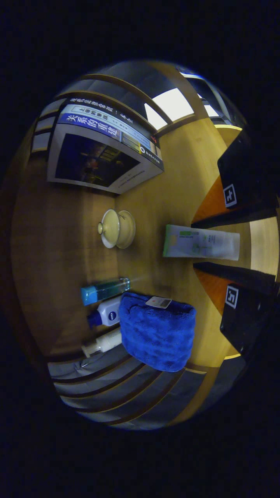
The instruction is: Pull open the drawer, take out the items inside it, and place them on the countertop above the cabinet.
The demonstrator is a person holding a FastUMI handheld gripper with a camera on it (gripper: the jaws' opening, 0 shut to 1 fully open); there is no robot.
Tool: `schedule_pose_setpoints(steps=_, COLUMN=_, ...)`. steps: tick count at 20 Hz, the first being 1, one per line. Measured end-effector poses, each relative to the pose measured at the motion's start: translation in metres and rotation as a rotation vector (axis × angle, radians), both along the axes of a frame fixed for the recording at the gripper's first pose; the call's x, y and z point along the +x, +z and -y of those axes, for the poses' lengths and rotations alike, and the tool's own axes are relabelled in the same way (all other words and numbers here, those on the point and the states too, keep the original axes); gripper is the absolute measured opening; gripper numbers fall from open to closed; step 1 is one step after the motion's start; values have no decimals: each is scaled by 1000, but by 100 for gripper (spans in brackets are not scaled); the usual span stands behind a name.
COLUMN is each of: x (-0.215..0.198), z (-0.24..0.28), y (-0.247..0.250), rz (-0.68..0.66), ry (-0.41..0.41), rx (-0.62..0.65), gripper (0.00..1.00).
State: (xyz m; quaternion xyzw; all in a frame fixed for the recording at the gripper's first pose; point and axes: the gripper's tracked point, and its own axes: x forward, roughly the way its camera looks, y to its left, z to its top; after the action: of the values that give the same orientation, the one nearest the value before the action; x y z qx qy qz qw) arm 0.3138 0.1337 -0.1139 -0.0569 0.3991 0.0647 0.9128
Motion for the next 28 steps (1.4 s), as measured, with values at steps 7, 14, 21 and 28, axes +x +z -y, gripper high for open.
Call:
schedule_pose_setpoints(steps=7, x=-41, z=8, y=32, rz=131, ry=-25, rx=122, gripper=100)
schedule_pose_setpoints(steps=14, x=-116, z=20, y=76, rz=318, ry=-5, rx=191, gripper=99)
schedule_pose_setpoints(steps=21, x=-209, z=24, y=106, rz=553, ry=83, rx=169, gripper=99)
schedule_pose_setpoints(steps=28, x=-290, z=45, y=59, rz=617, ry=81, rx=110, gripper=98)
